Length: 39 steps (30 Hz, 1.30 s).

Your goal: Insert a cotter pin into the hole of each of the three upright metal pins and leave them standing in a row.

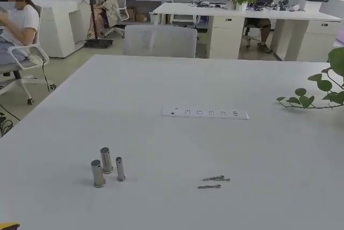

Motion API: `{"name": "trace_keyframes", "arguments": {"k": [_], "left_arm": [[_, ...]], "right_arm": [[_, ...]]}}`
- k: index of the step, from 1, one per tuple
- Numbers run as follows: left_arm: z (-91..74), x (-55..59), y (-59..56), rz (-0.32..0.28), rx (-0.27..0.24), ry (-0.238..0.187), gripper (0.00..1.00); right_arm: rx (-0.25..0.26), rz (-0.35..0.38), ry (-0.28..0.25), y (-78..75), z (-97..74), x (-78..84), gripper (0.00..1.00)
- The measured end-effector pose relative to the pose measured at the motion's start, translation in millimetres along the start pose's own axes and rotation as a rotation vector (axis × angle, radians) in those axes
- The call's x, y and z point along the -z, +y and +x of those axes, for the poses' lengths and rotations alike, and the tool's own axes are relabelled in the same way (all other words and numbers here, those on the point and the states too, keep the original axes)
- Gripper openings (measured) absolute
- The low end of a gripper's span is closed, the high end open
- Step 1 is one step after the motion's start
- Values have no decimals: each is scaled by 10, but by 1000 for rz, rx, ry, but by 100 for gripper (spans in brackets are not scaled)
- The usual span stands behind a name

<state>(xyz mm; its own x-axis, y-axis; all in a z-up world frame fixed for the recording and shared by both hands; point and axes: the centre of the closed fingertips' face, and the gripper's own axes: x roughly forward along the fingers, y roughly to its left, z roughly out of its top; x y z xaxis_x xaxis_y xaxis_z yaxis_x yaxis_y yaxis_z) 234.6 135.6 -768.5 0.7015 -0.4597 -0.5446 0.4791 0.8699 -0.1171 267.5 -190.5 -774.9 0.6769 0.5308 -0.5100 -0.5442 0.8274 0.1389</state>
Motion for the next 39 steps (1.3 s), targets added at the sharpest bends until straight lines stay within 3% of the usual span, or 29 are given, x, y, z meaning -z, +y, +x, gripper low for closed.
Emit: {"name": "trace_keyframes", "arguments": {"k": [27, 39], "left_arm": [[65, -56, 144, 21, 2, 14, 97], [157, -76, 313, 13, -6, 15, 96]], "right_arm": [[11, 17, -4, -8, -92, 30, 100], [10, 20, -4, -15, -108, 13, 100]]}}
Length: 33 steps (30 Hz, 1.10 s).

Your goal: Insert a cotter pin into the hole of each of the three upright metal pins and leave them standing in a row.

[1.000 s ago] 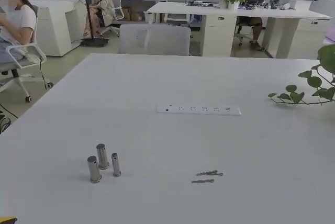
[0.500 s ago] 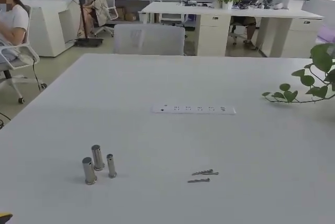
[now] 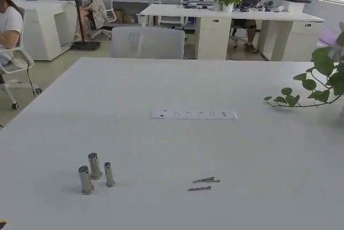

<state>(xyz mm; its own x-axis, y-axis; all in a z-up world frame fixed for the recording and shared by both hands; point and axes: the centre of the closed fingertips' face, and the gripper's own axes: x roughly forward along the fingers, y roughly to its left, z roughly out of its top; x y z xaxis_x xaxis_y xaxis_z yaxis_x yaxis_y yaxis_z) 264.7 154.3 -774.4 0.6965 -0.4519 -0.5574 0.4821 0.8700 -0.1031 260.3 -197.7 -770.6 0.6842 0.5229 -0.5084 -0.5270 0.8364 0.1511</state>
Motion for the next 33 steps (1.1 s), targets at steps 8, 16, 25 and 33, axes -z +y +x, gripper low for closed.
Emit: {"name": "trace_keyframes", "arguments": {"k": [8, 16, 25, 33], "left_arm": [[96, -71, 129, -15, 5, -5, 94], [224, -148, 201, 13, 19, 2, 94], [389, -123, 294, 17, 31, 28, 94], [538, -188, 403, 23, 32, 24, 92]], "right_arm": [[3, -5, 3, 6, 0, -5, 100], [4, 6, 11, 7, 16, 17, 100], [6, 8, 21, 0, 8, 41, 100], [6, 10, 24, 4, 10, 42, 100]]}}
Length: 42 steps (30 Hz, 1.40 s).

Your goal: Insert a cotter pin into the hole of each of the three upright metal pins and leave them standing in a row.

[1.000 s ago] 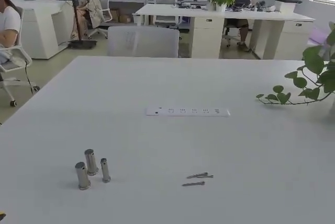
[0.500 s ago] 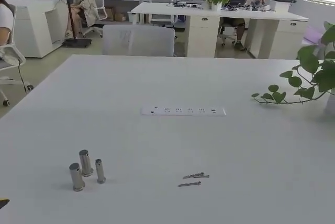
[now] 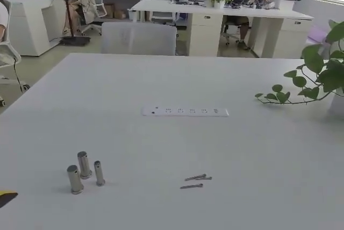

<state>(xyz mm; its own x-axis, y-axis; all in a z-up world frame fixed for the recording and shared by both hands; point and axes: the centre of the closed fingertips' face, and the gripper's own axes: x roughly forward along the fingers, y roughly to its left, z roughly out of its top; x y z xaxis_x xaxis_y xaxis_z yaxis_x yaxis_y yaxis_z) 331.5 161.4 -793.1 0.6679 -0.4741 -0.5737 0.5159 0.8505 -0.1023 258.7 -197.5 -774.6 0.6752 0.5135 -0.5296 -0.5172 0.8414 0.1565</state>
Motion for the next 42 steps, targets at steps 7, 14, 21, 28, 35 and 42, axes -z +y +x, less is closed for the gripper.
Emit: {"name": "trace_keyframes", "arguments": {"k": [7, 14, 21, 28, 35, 42], "left_arm": [[108, -7, 68, -3, -8, -1, 89], [212, -4, 110, -19, -7, -1, 85], [322, -82, 169, -24, -18, -14, 77], [421, -169, 244, -23, -42, -51, 68], [542, -212, 267, -50, -41, -61, 61], [635, -236, 325, -54, -56, -61, 53]], "right_arm": [[3, -9, 5, 1, -5, -7, 100], [-4, -5, 12, 23, 5, 10, 100], [-9, 6, 10, 50, 15, 6, 100], [-12, 7, 17, 73, 17, 24, 100], [-11, 16, 19, 66, 24, 33, 100], [-8, 17, 20, 66, 32, 20, 100]]}}
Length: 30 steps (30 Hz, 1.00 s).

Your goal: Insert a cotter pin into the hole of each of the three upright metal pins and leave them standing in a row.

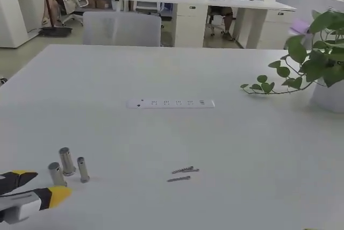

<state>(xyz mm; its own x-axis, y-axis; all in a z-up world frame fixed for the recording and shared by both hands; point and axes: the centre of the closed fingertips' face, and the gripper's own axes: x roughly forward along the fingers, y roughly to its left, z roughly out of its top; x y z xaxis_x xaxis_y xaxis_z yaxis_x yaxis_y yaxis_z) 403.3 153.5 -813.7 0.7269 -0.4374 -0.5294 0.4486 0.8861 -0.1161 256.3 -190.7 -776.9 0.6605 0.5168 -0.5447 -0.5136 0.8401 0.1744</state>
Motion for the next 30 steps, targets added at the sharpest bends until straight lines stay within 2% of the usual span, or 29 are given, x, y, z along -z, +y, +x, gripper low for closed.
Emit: {"name": "trace_keyframes", "arguments": {"k": [7, 11, 16, 30], "left_arm": [[92, 30, 48, 2, -20, 14, 38], [121, 14, 65, -3, -30, 9, 35], [158, 26, 66, 6, -37, 31, 31], [193, 14, 122, 27, -78, 32, 18]], "right_arm": [[5, 2, 1, -3, -1, 2, 100], [5, 4, 3, -2, 0, 7, 100], [4, 7, 7, 2, 4, 16, 100], [3, 12, 14, 10, 14, 40, 99]]}}
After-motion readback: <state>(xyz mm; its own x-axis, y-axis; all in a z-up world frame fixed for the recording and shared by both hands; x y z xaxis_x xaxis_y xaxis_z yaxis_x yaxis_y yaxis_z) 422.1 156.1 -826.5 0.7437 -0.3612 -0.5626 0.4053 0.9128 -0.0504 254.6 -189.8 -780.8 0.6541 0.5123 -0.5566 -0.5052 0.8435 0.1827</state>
